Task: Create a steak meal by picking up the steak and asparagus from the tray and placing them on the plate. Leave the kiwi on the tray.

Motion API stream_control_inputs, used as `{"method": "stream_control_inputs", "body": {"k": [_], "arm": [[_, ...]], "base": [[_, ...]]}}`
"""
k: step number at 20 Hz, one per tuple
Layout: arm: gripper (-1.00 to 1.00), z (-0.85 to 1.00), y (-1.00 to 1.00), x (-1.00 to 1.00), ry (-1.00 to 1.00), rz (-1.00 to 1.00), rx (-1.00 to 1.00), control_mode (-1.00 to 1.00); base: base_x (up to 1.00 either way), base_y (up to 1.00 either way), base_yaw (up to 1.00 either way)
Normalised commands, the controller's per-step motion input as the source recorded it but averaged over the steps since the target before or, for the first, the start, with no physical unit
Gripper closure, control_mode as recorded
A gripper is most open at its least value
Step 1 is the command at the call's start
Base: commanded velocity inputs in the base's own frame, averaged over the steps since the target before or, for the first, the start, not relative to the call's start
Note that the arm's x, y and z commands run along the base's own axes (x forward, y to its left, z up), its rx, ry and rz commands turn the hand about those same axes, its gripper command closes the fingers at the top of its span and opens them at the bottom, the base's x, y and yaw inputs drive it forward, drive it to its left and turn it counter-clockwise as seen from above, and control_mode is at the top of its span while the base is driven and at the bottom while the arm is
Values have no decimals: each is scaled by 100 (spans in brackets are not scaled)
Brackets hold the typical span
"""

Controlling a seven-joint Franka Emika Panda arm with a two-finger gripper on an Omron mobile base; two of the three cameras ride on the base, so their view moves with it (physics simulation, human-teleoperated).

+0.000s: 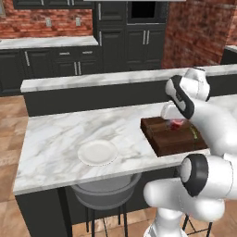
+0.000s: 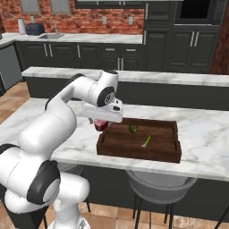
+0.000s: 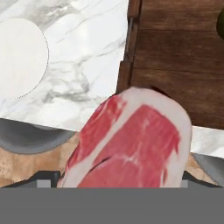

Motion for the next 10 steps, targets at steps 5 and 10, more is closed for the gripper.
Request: {"method": "stream_control_inputs", "body": {"k": [5,10], "arm": [[100,1,100,-29,-1,0,0,-100],[100,0,100,-13,0,0,0,-100]], "base": [[0,0,0],[0,0,0]]}}
